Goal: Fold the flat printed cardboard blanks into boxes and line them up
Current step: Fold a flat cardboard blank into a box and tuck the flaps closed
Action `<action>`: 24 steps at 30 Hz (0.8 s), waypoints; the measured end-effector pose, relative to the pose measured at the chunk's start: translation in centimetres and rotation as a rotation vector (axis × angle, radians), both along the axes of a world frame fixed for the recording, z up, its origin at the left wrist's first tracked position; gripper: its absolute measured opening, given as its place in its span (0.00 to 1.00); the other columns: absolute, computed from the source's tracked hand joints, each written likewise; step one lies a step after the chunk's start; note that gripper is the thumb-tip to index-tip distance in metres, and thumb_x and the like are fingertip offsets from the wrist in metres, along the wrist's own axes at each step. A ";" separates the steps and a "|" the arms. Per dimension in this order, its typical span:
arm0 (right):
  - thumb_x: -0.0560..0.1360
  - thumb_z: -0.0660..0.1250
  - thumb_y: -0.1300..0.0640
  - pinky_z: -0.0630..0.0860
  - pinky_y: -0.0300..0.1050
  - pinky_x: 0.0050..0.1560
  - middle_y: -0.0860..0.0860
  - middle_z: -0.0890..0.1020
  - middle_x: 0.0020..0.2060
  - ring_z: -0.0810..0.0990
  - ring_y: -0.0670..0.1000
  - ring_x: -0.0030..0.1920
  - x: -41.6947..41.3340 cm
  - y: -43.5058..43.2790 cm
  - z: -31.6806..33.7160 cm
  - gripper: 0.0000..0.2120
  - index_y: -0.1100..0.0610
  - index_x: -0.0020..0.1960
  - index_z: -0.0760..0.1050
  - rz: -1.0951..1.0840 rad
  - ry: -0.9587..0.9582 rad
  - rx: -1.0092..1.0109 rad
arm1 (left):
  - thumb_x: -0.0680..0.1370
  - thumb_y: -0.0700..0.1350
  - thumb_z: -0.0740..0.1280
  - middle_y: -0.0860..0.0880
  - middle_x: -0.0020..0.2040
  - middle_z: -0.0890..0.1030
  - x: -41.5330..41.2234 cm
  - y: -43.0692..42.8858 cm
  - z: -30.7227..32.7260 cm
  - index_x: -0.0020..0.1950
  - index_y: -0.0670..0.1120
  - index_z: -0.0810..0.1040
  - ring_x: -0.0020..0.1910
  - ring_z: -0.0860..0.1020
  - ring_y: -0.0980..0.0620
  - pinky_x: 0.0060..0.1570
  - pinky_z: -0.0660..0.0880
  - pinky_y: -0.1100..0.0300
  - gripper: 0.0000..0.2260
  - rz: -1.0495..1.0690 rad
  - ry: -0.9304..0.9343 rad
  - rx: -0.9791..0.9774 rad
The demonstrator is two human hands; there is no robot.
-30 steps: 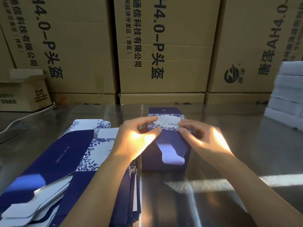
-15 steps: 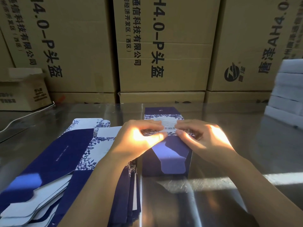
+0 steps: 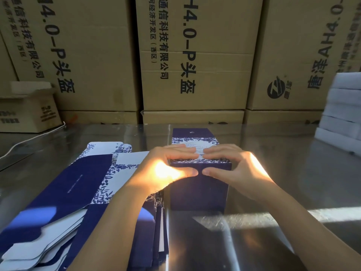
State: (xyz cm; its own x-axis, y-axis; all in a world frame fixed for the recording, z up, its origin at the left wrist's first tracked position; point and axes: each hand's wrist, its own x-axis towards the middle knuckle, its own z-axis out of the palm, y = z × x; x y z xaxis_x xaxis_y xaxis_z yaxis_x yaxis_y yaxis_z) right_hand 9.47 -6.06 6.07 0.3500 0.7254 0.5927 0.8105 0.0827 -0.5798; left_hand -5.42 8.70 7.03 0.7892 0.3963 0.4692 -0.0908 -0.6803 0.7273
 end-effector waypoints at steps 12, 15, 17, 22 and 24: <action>0.68 0.76 0.60 0.69 0.41 0.66 0.33 0.82 0.49 0.77 0.36 0.57 -1.0 0.5 -0.8 0.14 0.42 0.47 0.82 0.020 0.102 0.139 | 0.68 0.41 0.76 0.65 0.47 0.81 0.8 -1.0 -0.6 0.41 0.62 0.83 0.56 0.74 0.70 0.58 0.67 0.75 0.14 0.052 -0.134 -0.026; 0.69 0.76 0.61 0.68 0.42 0.66 0.35 0.83 0.48 0.78 0.38 0.56 -1.2 0.7 -1.1 0.13 0.43 0.46 0.82 0.017 0.108 0.164 | 0.69 0.41 0.76 0.62 0.48 0.82 1.0 -1.1 -0.7 0.40 0.60 0.83 0.55 0.76 0.69 0.57 0.69 0.74 0.12 0.064 -0.138 -0.040; 0.69 0.75 0.61 0.70 0.37 0.62 0.38 0.84 0.47 0.78 0.39 0.56 -1.1 0.8 -1.2 0.11 0.46 0.46 0.82 0.019 0.118 0.165 | 0.69 0.40 0.75 0.59 0.49 0.83 1.1 -1.2 -0.7 0.41 0.57 0.84 0.52 0.77 0.69 0.52 0.69 0.77 0.10 0.053 -0.146 -0.046; 0.69 0.75 0.60 0.70 0.29 0.55 0.38 0.83 0.45 0.78 0.38 0.54 -0.9 0.8 -1.1 0.09 0.45 0.43 0.82 0.008 0.082 0.151 | 0.70 0.34 0.74 0.63 0.41 0.83 1.2 -1.6 -0.6 0.40 0.50 0.84 0.45 0.80 0.67 0.46 0.70 0.77 0.09 -0.022 -0.197 -0.080; 0.69 0.75 0.59 0.69 0.28 0.55 0.37 0.83 0.45 0.78 0.37 0.53 -0.8 0.8 -1.0 0.11 0.43 0.43 0.82 0.002 0.074 0.145 | 0.70 0.34 0.73 0.67 0.39 0.82 1.1 -1.6 -0.6 0.40 0.50 0.84 0.45 0.80 0.68 0.45 0.70 0.78 0.10 -0.031 -0.194 -0.075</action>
